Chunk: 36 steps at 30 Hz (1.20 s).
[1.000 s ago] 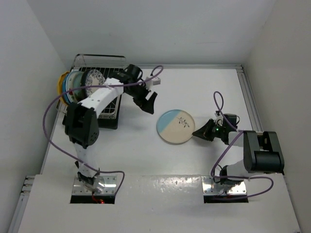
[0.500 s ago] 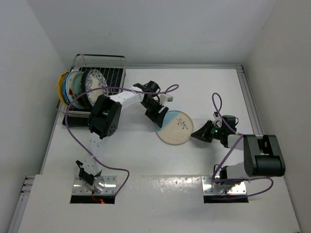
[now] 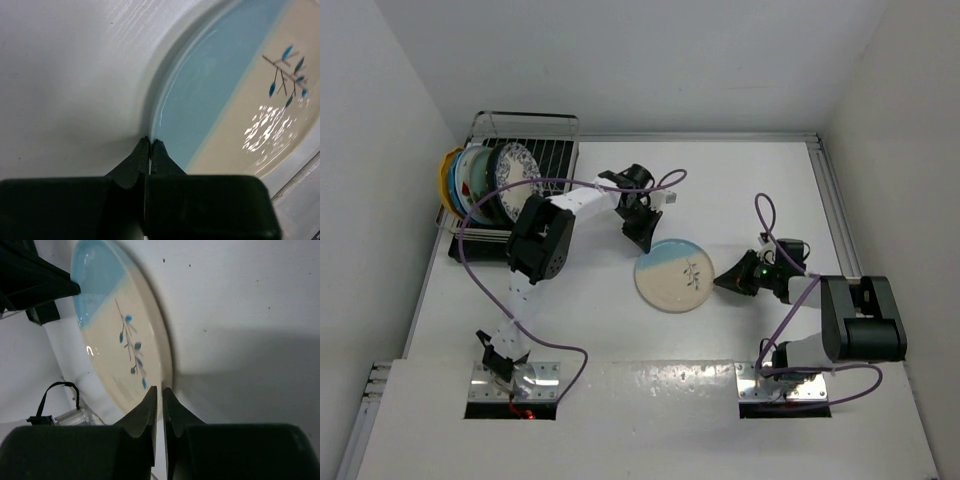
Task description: Load the plates into the dish rack
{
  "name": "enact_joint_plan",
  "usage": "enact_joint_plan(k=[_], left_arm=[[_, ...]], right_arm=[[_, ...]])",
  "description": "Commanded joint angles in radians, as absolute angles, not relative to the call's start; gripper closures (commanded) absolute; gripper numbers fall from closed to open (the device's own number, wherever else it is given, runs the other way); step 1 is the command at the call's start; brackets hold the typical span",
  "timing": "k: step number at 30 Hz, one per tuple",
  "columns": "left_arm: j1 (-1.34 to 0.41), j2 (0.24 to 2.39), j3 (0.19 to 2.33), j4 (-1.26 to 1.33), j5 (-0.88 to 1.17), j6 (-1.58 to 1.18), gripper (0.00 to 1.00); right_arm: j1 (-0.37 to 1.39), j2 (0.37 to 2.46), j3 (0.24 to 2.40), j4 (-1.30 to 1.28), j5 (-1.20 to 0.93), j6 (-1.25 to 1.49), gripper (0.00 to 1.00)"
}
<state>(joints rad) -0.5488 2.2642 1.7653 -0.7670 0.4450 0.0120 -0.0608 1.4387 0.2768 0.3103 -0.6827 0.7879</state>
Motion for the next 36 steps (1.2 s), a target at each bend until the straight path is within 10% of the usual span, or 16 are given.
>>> enact_joint_plan(k=[1, 8, 23, 30, 33, 36], left_arm=[[-0.569, 2.324, 1.735, -0.758, 0.318, 0.044, 1.0], [-0.56, 2.137, 1.767, -0.758, 0.33, 0.098, 1.0], [-0.583, 1.965, 1.726, -0.795, 0.448, 0.189, 1.0], [-0.526, 1.965, 1.717, -0.804, 0.6, 0.253, 1.0], [-0.516, 1.965, 1.706, -0.804, 0.632, 0.322, 1.0], [-0.493, 1.994, 1.715, -0.816, 0.632, 0.359, 0.73]], right_arm=[[-0.054, 1.447, 0.333, 0.256, -0.672, 0.718, 0.91], [-0.032, 1.454, 0.477, 0.009, -0.647, 0.506, 0.32], [0.141, 1.798, 0.748, 0.086, -0.71, 0.413, 0.29], [0.152, 1.836, 0.642, 0.481, -0.963, 0.538, 1.0], [0.152, 1.825, 0.614, 0.546, -1.026, 0.551, 1.0], [0.152, 1.79, 0.615, 0.58, -1.098, 0.554, 1.0]])
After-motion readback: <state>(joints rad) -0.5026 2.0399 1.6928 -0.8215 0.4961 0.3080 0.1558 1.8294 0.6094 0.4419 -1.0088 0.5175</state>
